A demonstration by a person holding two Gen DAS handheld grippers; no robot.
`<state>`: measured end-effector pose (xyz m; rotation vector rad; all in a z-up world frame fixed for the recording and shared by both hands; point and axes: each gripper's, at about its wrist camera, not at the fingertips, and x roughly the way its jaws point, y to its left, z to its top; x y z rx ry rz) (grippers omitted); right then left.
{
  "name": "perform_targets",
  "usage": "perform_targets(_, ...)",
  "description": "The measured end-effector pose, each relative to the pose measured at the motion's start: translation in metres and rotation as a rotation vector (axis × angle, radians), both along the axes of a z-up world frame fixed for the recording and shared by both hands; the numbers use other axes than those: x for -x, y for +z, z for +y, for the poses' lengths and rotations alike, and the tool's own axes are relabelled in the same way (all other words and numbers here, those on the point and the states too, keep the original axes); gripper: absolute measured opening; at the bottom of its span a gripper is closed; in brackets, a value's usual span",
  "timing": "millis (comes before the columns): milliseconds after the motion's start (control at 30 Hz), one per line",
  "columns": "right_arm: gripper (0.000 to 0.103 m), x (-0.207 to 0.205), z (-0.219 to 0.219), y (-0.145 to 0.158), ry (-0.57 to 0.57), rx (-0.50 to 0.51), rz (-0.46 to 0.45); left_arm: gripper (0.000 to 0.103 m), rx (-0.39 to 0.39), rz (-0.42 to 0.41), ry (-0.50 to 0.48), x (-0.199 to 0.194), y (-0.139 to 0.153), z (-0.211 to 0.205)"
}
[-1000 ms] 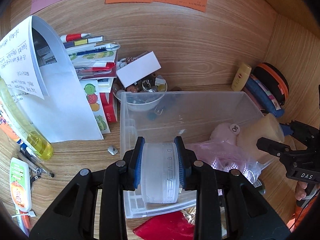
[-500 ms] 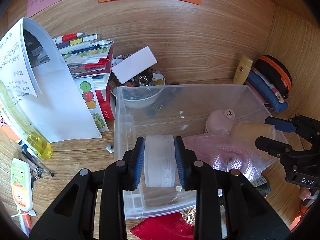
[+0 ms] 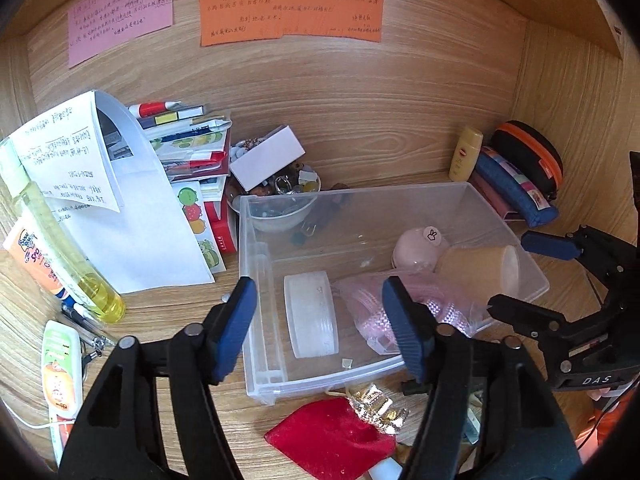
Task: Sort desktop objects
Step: 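Release the tape roll and candle jar into the clear box with both grippers, then grasp the red velvet pouch with the left gripper while the right gripper grasps the green bottle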
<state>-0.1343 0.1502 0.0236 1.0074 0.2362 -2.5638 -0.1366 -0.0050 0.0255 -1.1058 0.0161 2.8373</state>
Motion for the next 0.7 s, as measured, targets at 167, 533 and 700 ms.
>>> perform_targets(167, 0.085, -0.007, 0.0, 0.005, 0.005, 0.026, -0.02, 0.077, 0.012, 0.025, -0.009, -0.013, 0.007, 0.004)
perform_targets(533, 0.085, -0.033, 0.007, 0.012, 0.012, 0.05, -0.01, 0.085, 0.028, 0.025, -0.026, -0.039, 0.005, -0.002)
perform_targets(700, 0.085, -0.04, 0.008, 0.006, 0.012, 0.046, -0.028, 0.085, 0.026, -0.022, -0.019, -0.047, -0.011, -0.009)
